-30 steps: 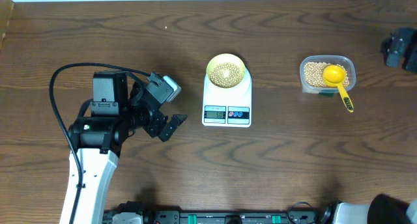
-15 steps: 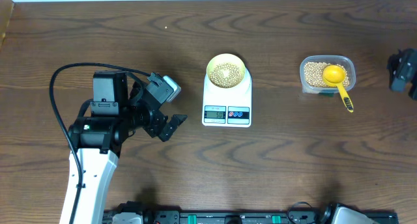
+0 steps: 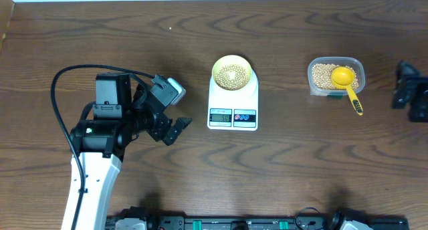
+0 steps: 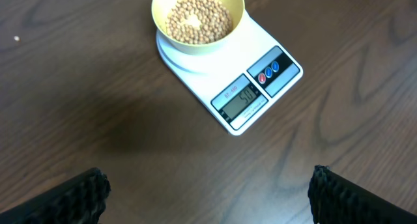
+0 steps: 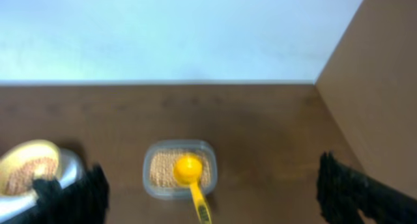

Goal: Scoop item into bowl and weigh 50g on scale

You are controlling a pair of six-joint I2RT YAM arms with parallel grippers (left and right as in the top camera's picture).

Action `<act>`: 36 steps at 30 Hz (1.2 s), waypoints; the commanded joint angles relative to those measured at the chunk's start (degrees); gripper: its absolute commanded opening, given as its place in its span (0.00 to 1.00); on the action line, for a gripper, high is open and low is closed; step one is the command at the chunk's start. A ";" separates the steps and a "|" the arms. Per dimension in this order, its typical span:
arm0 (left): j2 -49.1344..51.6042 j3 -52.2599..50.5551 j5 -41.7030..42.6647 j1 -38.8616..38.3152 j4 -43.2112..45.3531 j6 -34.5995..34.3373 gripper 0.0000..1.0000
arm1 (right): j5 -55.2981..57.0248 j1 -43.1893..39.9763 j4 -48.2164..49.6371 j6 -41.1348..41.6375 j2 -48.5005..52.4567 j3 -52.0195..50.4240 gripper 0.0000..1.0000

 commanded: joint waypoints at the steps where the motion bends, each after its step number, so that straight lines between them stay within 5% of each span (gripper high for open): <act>1: 0.22 -0.26 0.70 0.24 0.02 0.81 1.00 | -1.05 0.57 9.11 -1.73 -6.01 -14.47 0.99; 7: 0.22 -0.26 0.70 0.24 0.02 0.81 1.00 | -1.03 1.60 30.40 -2.49 -15.74 -36.83 0.99; 19: 0.22 -0.26 0.70 0.24 0.02 0.81 0.99 | 4.92 11.26 55.80 -4.55 -31.80 -68.06 0.99; 36: 0.22 -0.26 0.68 0.24 0.00 0.81 0.99 | 5.03 12.52 59.69 -4.48 -55.01 -87.71 0.99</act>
